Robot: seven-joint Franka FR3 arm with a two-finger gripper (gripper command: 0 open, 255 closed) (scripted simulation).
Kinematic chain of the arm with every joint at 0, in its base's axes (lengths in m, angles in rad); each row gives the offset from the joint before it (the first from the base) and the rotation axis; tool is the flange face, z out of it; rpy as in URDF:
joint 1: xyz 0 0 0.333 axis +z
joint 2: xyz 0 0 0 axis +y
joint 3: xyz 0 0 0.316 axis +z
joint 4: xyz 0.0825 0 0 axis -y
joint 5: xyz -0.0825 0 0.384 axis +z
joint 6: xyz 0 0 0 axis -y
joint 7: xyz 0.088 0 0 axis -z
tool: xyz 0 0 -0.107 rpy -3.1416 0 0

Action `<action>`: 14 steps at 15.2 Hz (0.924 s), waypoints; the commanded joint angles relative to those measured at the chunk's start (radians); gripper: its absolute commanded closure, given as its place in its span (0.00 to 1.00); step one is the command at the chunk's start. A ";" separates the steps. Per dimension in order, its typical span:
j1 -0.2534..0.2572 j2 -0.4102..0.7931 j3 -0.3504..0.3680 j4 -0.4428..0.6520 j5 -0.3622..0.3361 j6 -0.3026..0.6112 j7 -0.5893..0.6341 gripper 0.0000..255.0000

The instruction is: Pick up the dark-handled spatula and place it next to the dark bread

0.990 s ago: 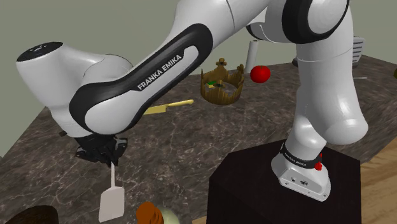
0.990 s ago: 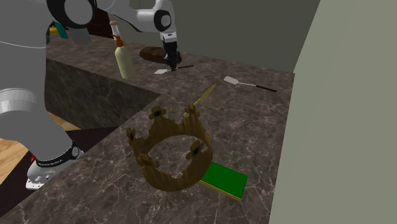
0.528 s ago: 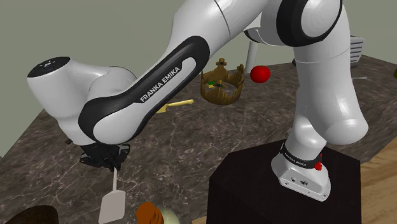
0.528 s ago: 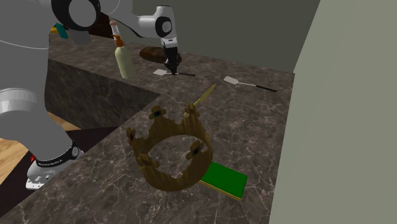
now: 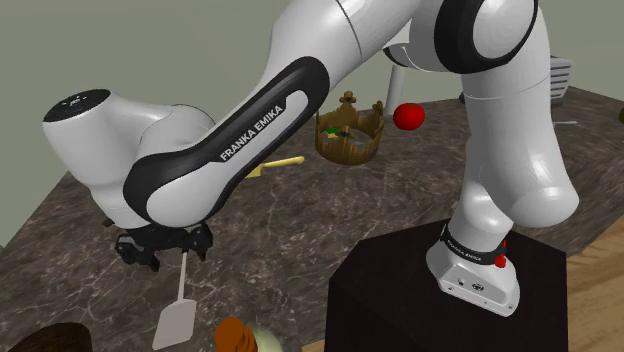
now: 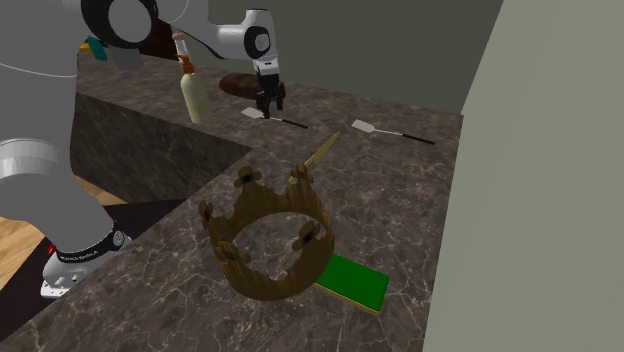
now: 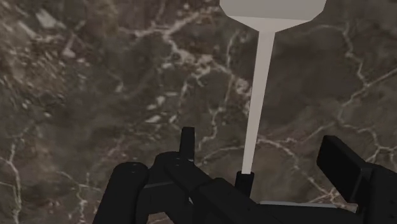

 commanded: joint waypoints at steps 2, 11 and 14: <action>0.000 0.000 0.000 0.000 0.000 0.000 0.000 0.00; -0.001 -0.049 0.014 0.057 0.026 -0.103 -0.017 0.00; -0.001 -0.049 0.014 0.057 0.026 -0.103 -0.017 0.00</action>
